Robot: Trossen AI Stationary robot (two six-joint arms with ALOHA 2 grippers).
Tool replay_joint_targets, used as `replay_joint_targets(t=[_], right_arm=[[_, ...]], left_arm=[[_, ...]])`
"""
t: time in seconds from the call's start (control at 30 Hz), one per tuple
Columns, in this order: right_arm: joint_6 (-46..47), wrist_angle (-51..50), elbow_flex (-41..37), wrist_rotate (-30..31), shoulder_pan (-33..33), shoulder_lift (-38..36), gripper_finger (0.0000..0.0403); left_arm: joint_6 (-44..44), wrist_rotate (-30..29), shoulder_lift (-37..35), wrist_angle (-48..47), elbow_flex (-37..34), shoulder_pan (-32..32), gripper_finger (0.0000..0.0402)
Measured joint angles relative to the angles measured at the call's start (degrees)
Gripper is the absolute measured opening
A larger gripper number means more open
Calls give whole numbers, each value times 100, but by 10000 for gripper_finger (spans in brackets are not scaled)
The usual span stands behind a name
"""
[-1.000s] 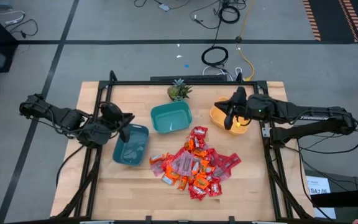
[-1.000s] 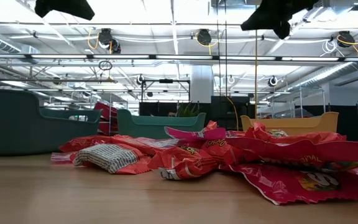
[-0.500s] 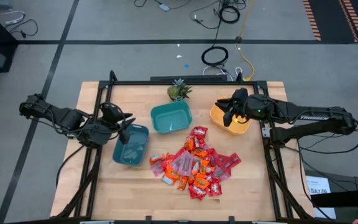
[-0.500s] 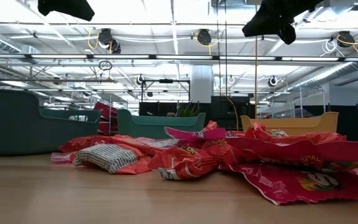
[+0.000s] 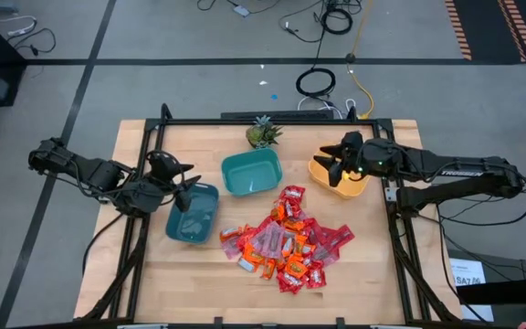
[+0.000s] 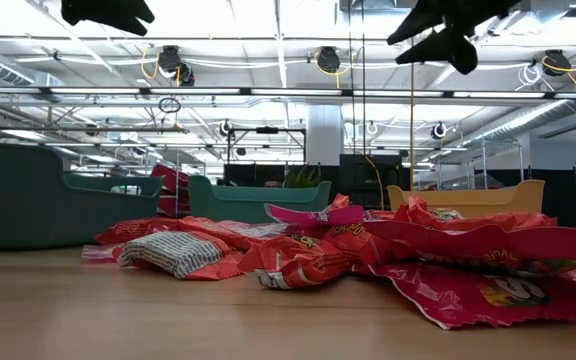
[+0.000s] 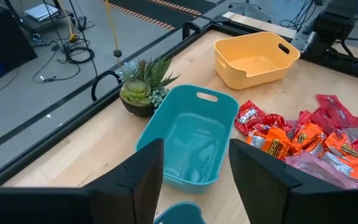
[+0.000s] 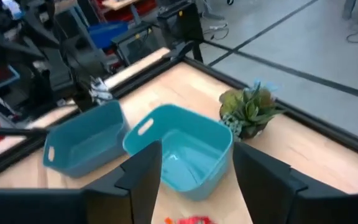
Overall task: Sort candy
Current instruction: Put the red candy into the yellow bin
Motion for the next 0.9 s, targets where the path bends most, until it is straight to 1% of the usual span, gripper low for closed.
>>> replay_joint_targets(t=[0.1, 0.27, 0.33, 0.4, 0.5, 0.77, 0.83, 0.9], right_arm=[[-186, -261, 11, -170, 0, 79, 191], [-305, -1705, 9, -789, 33, 459, 188], [-299, -2119, 4, -860, 112, 700, 188], [-391, -2213, 4, -862, 189, 975, 188], [-638, -1954, 4, -857, 247, 1417, 188], [-642, -370, 2, -895, 216, 2546, 187], [-640, -208, 5, -995, 216, 2781, 187], [-629, -254, 82, -1010, 216, 3046, 187]], left_arm=[[-101, 0, 0, 28, 0, 0, 194], [-144, 1, 57, 128, -2, 4, 193], [-144, 15, 128, 124, -4, 2, 193], [-144, 15, 221, 122, -4, 0, 193], [-142, 32, 391, 103, -7, 0, 193], [-149, 109, 745, 114, -7, 0, 193], [-149, 166, 779, 117, -7, 0, 193], [-149, 170, 789, 117, -7, 0, 193]])
